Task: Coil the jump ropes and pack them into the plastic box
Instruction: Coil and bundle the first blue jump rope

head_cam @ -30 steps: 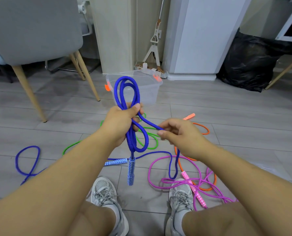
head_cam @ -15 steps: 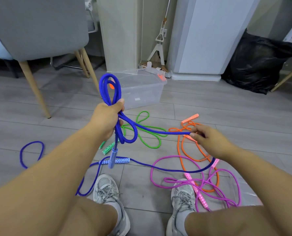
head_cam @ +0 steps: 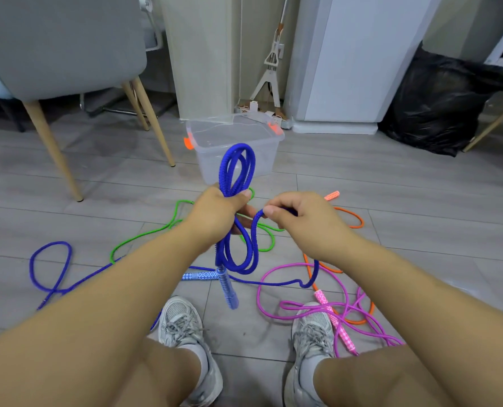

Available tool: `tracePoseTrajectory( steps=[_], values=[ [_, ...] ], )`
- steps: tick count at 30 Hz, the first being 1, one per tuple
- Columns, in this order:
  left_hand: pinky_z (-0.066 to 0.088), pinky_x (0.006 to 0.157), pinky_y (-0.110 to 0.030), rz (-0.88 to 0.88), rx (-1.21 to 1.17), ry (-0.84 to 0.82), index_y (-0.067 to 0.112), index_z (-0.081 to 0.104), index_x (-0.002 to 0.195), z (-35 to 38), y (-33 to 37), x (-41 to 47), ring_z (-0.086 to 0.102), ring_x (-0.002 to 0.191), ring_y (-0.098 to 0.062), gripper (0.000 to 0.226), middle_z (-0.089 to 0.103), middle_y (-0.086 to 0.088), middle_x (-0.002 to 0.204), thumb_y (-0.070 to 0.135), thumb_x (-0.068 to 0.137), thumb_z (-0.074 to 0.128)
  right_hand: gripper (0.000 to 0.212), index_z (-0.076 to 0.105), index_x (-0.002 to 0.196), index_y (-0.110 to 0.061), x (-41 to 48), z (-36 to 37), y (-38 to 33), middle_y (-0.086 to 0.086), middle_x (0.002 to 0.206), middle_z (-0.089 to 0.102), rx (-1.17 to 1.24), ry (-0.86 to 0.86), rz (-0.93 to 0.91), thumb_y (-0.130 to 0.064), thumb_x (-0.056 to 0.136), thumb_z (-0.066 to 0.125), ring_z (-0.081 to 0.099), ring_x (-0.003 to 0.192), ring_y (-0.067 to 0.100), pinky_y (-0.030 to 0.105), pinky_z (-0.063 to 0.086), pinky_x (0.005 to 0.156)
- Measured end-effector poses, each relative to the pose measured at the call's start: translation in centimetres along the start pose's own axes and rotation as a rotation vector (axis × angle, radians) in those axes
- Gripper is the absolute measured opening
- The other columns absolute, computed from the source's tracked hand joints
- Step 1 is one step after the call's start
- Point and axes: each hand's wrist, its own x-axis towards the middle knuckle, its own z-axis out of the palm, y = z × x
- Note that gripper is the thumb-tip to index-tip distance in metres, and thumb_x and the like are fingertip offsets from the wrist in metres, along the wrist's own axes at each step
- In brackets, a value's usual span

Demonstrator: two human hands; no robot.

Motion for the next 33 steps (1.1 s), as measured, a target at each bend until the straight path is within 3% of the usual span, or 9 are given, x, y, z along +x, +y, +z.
tracePoseTrajectory(
  steps=[3,8,13,16,18,23,26,30,33],
  values=[
    [0.053,0.060,-0.035,-0.024,-0.063,-0.032,0.008,0.056,0.083,1.0,0.0,-0.4,0.061,0.049,-0.019,0.019,0.065,-0.002,0.056,0.018,0.097,0.049,0.021,0.068,0.086,-0.009,0.5,0.4,-0.1,0.011,0.072,0.059,-0.016,0.071,0.010,-0.022,0.093,0.054,0.049,0.067,0.018,0.030,0.039,0.064],
    [0.054,0.058,-0.036,-0.062,-0.128,0.022,0.009,0.058,0.077,2.0,-0.1,-0.6,0.058,0.045,-0.020,0.024,0.056,-0.001,0.050,0.019,0.097,0.048,0.022,0.069,0.082,-0.011,0.9,0.9,0.2,0.011,0.074,0.063,0.005,0.124,0.043,-0.025,0.092,0.055,0.056,0.071,0.024,0.024,0.041,0.061],
    [0.046,0.052,-0.031,-0.043,-0.081,0.076,0.011,0.053,0.073,1.9,-0.5,-0.3,0.048,0.049,-0.021,0.023,0.049,0.000,0.050,0.022,0.094,0.054,0.017,0.068,0.084,-0.017,0.9,0.5,0.9,-0.009,0.064,0.059,0.032,0.094,0.057,-0.029,0.090,0.059,0.051,0.054,-0.004,0.006,0.036,0.053],
    [0.040,0.044,-0.025,-0.050,-0.083,0.058,0.014,0.047,0.071,1.5,-0.4,-0.4,0.043,0.043,-0.014,0.026,0.043,0.000,0.051,0.024,0.094,0.054,0.012,0.066,0.080,-0.025,0.5,-0.5,1.8,-0.008,0.065,0.062,0.026,0.068,0.078,-0.034,0.086,0.062,0.055,0.058,-0.003,0.011,0.040,0.056],
    [0.037,0.041,-0.024,-0.047,-0.103,0.062,0.015,0.043,0.067,0.9,-0.2,-0.3,0.036,0.042,-0.015,0.030,0.039,0.002,0.047,0.024,0.094,0.054,0.012,0.066,0.077,-0.027,0.0,-1.6,2.8,-0.001,0.069,0.065,-0.011,0.069,0.096,-0.036,0.085,0.063,0.060,0.067,0.010,0.026,0.046,0.065],
    [0.033,0.039,-0.020,-0.029,-0.169,0.108,0.014,0.045,0.071,-1.0,0.0,0.1,0.031,0.040,-0.014,0.031,0.036,0.005,0.043,0.033,0.092,0.057,0.013,0.067,0.076,-0.026,-1.1,-4.6,5.9,0.004,0.067,0.061,-0.034,0.088,0.151,-0.033,0.086,0.063,0.052,0.060,0.006,0.022,0.043,0.063],
    [0.032,0.038,-0.020,0.007,-0.158,0.150,0.015,0.043,0.063,-1.9,0.1,0.2,0.030,0.039,-0.013,0.038,0.034,0.008,0.042,0.035,0.085,0.066,0.011,0.069,0.089,-0.018,-1.5,-5.7,7.3,0.013,0.082,0.066,-0.054,0.097,0.170,-0.026,0.089,0.061,0.059,0.077,0.026,0.034,0.046,0.074],
    [0.032,0.039,-0.021,0.030,-0.117,0.173,0.017,0.045,0.049,-2.4,0.1,0.4,0.031,0.035,-0.013,0.042,0.033,0.004,0.042,0.025,0.076,0.076,0.007,0.062,0.091,-0.017,-1.4,-5.9,7.8,0.000,0.069,0.056,-0.020,0.154,0.160,-0.014,0.092,0.056,0.050,0.059,0.004,0.020,0.040,0.061],
    [0.035,0.042,-0.023,0.006,-0.102,0.074,0.012,0.048,0.058,-2.3,-0.1,0.2,0.031,0.035,-0.015,0.034,0.033,0.000,0.044,0.018,0.077,0.075,0.011,0.061,0.092,-0.016,-0.9,-5.0,7.0,-0.001,0.063,0.051,0.119,0.241,0.109,-0.010,0.094,0.051,0.046,0.048,0.002,0.021,0.043,0.056]
  ],
)
